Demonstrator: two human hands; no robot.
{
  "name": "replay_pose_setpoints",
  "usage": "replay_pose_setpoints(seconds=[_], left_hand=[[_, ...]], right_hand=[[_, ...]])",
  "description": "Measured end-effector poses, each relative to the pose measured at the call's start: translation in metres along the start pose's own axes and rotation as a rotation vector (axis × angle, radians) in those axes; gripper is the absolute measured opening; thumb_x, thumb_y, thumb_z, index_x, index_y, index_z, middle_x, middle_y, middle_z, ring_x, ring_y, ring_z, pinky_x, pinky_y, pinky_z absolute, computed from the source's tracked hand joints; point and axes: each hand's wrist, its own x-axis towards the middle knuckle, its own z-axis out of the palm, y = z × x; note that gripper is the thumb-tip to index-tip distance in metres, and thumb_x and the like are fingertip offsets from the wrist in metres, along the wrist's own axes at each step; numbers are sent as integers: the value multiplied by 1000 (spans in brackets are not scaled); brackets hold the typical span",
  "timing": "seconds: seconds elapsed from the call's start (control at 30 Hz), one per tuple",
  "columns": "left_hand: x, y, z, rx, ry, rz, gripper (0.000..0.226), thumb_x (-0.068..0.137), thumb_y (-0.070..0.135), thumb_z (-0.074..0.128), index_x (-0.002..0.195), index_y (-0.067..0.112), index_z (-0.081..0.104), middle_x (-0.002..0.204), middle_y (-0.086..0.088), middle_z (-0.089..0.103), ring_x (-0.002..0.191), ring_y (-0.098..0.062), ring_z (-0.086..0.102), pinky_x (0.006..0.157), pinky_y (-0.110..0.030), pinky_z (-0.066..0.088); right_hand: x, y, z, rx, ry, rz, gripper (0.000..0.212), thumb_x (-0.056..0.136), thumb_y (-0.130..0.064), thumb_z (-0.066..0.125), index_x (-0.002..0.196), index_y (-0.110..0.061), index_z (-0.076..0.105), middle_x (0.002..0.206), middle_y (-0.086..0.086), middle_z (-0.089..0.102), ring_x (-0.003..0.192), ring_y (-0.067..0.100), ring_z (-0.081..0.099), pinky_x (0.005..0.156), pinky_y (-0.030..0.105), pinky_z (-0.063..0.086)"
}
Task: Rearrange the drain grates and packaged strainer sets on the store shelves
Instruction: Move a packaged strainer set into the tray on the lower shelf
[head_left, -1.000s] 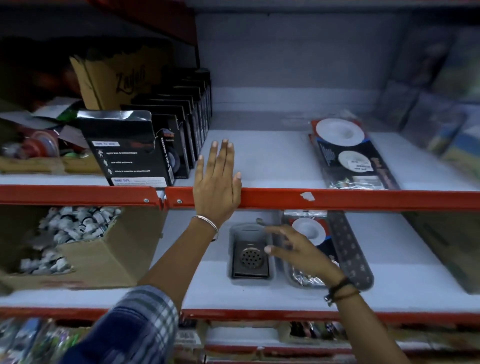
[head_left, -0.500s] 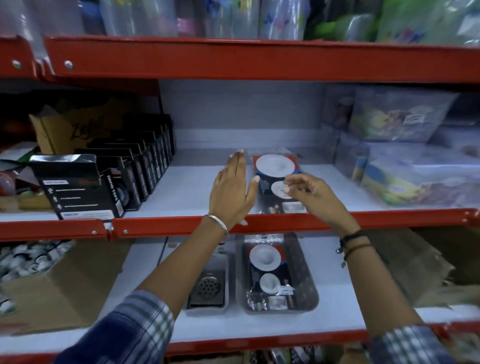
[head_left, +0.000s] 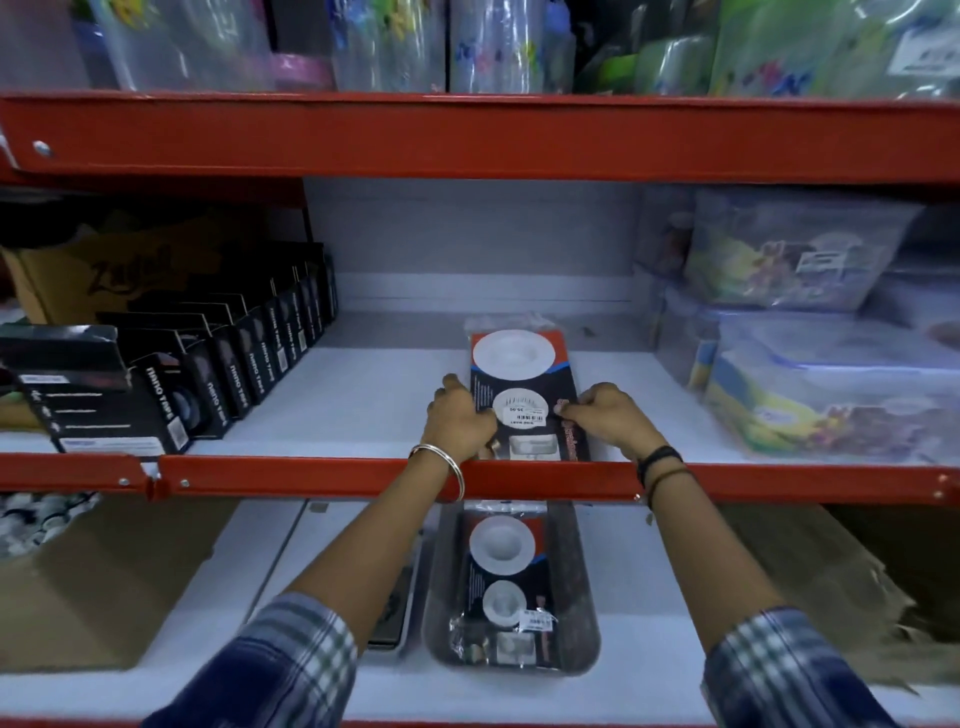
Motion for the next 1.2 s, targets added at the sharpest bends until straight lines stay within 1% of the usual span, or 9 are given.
replay_pose_setpoints(seconds=[0.17,0.3,0.43,0.53,0.63,0.77,0.9,1.07,1.2], left_hand=[[-8,16,-13,-518,37,-76,70,83,-3,58,141,7,21,130,-20,46,115,-36,55,90,-46,54],[-39,5,-24,-701,14,-31,65,84,-11,54,138,9,25,120,-11,44,105,-24,52,80,-34,53],[-90,-31,-29,-589,33,85,58,77,-8,65,125,9,38,107,-5,52,90,-18,52,76,-25,50],[-137,-62,-28,-515,-2,142,47,77,-3,68,111,15,41,93,4,52,83,-13,52,67,-14,51],[-180,-97,-22,-429,-27,178,38,79,0,67,102,18,43,88,-1,53,74,-14,53,60,-12,48],[-227,-141,-9,-238,-27,271,38,78,-1,65,84,27,40,86,2,41,71,-8,43,68,-12,41],[-261,-177,10,-125,-88,307,26,81,-5,59,86,15,43,97,-1,40,80,-8,48,73,-1,39],[-266,-208,37,-120,-141,202,21,80,-11,55,94,6,54,104,-3,44,87,-15,54,81,4,37],[-244,-209,56,-107,-180,69,32,77,-15,52,104,1,57,116,-10,42,97,-30,55,82,-7,43]], right_hand=[[-18,-20,-2,332,136,-119,15,91,-23,57,98,-12,50,100,14,68,78,25,67,63,31,53],[-55,-20,5,394,246,-253,21,93,-24,56,109,-11,50,94,17,71,79,30,69,66,37,57],[-113,3,31,259,321,-338,24,94,-29,53,112,-14,49,82,15,73,75,32,68,67,42,54],[-165,23,53,248,312,-358,25,91,-19,49,116,-14,48,92,1,68,75,21,65,67,18,52],[-214,47,76,214,275,-367,34,84,-19,47,118,-23,44,90,7,68,72,28,63,67,37,52],[-265,90,110,152,178,-277,45,84,-24,47,128,-22,37,102,3,68,81,22,65,72,42,54],[-298,120,134,123,80,-171,56,82,-33,47,134,-21,32,106,6,68,91,26,66,81,43,54],[-303,146,153,70,10,-65,56,83,-15,48,137,-16,32,91,2,59,80,22,58,60,23,41],[-279,156,159,94,-26,-26,46,91,-11,52,135,-15,39,94,3,60,76,16,58,61,12,42]])
